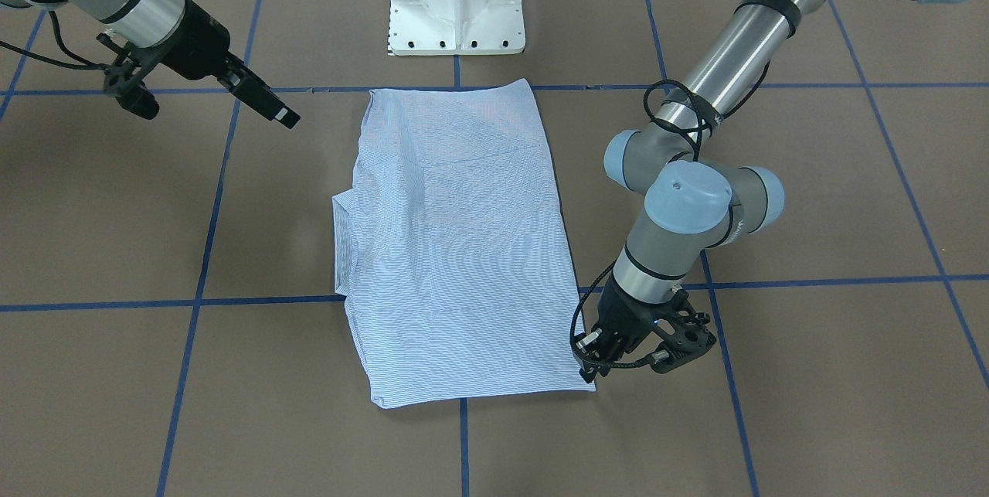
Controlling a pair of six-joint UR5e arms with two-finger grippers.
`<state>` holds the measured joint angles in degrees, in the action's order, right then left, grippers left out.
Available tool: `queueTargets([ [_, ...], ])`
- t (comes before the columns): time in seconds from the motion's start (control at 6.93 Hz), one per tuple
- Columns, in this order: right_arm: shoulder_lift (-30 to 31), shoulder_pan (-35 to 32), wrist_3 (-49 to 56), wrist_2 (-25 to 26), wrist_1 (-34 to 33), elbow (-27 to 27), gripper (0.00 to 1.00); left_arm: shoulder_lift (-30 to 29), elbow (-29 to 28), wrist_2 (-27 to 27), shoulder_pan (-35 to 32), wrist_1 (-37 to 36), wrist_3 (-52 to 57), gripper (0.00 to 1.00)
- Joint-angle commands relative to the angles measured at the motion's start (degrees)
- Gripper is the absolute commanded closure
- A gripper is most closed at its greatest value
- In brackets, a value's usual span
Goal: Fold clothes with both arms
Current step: 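Lower the right gripper to the shirt corner nearest the robot and grasp it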
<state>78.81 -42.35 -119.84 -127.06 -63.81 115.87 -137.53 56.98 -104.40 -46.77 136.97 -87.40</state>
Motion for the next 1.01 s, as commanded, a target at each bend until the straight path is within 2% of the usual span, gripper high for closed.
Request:
queueTargets([
  [0.0,-1.55,10.03,-1.0,16.93,-0.43,0.05,0.0,4.25,7.91,-2.62,-0.86,-0.47,0.56,0.15],
  [0.29,-3.81,22.77,-6.17,36.43,-5.67,0.15,0.0,9.63,13.84,-3.88,-1.39,-0.56,0.56,0.16],
  [0.43,-7.58,27.19,-9.07,41.66,-12.58,-0.55,0.0,10.52,14.47,-3.88,-1.48,-0.47,0.65,0.17],
  [0.58,-8.92,29.06,-13.45,43.89,-14.65,-0.99,0.0,10.53,14.73,-3.88,-1.65,-0.82,0.65,0.17],
  [0.87,-9.11,31.44,-19.01,44.18,-14.85,-3.01,0.01,11.23,14.74,-3.7,-1.74,-0.82,0.65,0.17],
])
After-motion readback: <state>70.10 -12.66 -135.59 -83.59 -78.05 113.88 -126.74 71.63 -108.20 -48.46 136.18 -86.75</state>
